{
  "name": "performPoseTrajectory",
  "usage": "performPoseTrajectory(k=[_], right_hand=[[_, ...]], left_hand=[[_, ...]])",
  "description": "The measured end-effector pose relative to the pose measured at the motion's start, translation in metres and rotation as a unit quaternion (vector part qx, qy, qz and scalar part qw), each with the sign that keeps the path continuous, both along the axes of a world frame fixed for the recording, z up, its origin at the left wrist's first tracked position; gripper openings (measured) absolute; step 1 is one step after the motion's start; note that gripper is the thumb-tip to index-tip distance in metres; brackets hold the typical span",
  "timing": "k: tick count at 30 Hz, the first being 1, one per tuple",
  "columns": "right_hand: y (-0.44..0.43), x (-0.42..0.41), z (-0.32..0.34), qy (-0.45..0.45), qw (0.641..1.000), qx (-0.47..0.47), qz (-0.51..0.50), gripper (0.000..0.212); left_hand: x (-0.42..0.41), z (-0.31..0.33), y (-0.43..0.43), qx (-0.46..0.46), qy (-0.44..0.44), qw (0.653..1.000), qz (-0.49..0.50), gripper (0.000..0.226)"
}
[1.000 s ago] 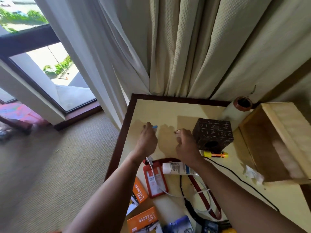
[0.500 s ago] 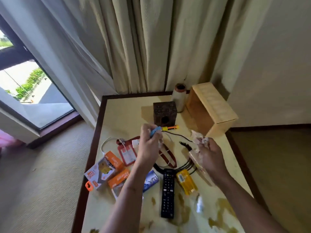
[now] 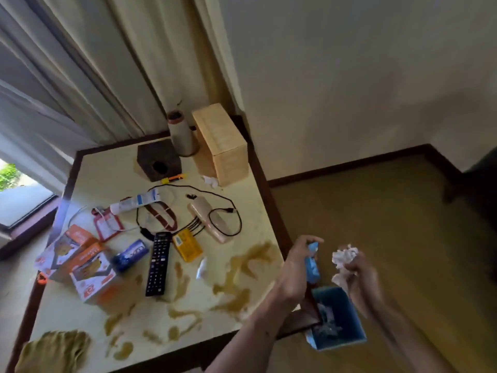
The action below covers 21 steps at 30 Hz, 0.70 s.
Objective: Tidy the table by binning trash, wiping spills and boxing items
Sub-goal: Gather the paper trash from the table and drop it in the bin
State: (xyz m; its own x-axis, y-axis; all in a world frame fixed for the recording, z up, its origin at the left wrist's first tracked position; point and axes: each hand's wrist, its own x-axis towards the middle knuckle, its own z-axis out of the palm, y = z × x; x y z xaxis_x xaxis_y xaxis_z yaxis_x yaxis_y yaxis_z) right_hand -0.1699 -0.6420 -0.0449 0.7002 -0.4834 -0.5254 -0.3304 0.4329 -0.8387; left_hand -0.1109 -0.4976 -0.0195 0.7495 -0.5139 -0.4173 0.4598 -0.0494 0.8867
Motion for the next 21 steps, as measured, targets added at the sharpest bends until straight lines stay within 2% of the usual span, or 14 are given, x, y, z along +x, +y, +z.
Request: performPoseTrajectory(k=[3, 6, 10, 14, 17, 21], right_hand=[[-0.061, -0.039, -0.028, 0.049, 0.998, 0.029, 0.015, 0.030], [-0.114, -0.075, -0.071, 0.112, 0.992, 0.009, 0.061, 0.032], [-0.151, -0.104, -0.167, 0.173, 0.981, -0.037, 0.080, 0.026], [-0.161, -0.125, -0.287, 0.205, 0.978, -0.019, 0.043, 0.029], [-0.164, -0.127, -0.365, 0.227, 0.974, -0.017, 0.018, 0.029], [-0.163, -0.119, -0.457, 0.251, 0.967, -0.025, 0.025, 0.029]], left_hand=[[-0.036, -0.035, -0.070, 0.032, 0.061, 0.998, -0.015, 0.043], [-0.071, -0.089, -0.120, 0.085, 0.077, 0.993, -0.032, 0.040], [-0.104, -0.190, -0.166, 0.181, 0.092, 0.978, -0.055, 0.043], [-0.115, -0.293, -0.184, 0.250, 0.113, 0.961, -0.018, 0.046], [-0.115, -0.376, -0.190, 0.313, 0.079, 0.946, -0.012, 0.042], [-0.108, -0.468, -0.196, 0.350, 0.028, 0.936, -0.031, 0.023]])
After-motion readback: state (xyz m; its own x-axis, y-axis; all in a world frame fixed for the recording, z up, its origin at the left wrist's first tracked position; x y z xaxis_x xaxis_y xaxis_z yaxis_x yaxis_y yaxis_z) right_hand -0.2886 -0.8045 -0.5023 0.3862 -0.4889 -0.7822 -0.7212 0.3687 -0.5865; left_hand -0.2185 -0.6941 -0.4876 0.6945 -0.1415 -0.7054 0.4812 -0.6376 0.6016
